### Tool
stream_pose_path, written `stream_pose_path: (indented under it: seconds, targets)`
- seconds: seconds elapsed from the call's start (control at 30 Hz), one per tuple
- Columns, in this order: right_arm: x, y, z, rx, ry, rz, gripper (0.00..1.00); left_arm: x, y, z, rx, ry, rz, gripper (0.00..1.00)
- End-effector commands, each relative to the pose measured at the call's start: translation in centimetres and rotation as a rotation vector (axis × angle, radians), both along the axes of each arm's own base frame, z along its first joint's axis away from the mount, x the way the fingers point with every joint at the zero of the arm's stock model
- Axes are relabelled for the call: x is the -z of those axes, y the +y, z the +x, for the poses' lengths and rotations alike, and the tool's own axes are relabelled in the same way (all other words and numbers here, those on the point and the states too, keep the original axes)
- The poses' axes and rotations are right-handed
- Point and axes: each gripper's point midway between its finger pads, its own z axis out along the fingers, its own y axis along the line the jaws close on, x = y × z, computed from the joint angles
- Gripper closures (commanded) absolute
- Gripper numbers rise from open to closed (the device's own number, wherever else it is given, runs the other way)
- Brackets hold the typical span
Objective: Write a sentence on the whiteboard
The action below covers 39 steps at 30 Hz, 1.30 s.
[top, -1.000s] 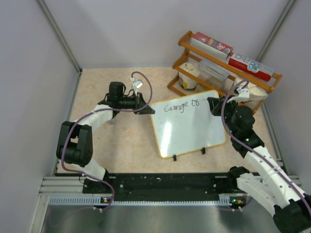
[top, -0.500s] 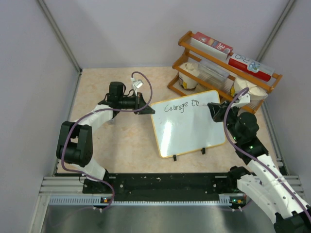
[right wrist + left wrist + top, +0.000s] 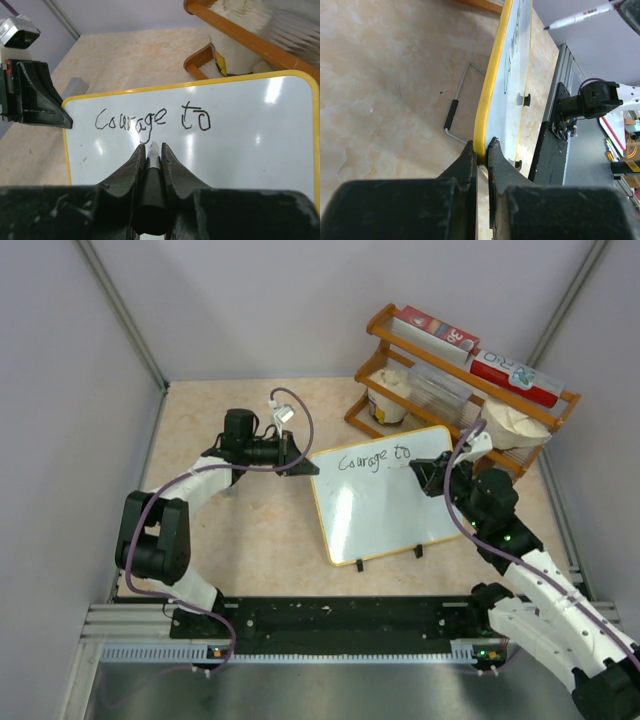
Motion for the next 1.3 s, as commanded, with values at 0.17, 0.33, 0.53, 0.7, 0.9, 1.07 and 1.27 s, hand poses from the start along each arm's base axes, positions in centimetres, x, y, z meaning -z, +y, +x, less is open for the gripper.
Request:
stream_pose_path:
  seconds: [0.17,0.33,0.53,0.7,0.9,1.07,1.27]
  targets:
    - [-1.9,1.8,0.1,-0.016,-0.065,-0.008,1.00,3.9,-0.3,-0.8,0.027,-0.100,0.123,1.00]
    - [-2.0,1.8,0.1,-0.014,-0.070,-0.013,1.00,3.8,-0.3,-0.7,0.025,-0.100,0.123,1.00]
    - [-1.6,2.9,-0.1,-0.075,-0.073,-0.029,1.00,4.0,-0.4,-0.7,0.026,-0.094,0.122,1.00]
    - [-1.8,4.6,-1.0,-0.136,-0.109,-0.049,1.00,3.9,-0.3,-0.8,0.027,-0.097,0.121,1.00]
    - [-1.1,6.7,-1.9,-0.200,-0.118,-0.052,1.00,4.0,-0.4,-0.9,0.033,-0.092,0.119,1.00]
    - [-0.4,8.1,-2.2,-0.232,-0.105,-0.059,1.00,3.8,-0.4,-0.9,0.031,-0.096,0.119,1.00]
    - [-0.4,8.0,-2.1,-0.228,-0.112,-0.066,1.00,3.9,-0.4,-1.0,0.033,-0.093,0.120,1.00]
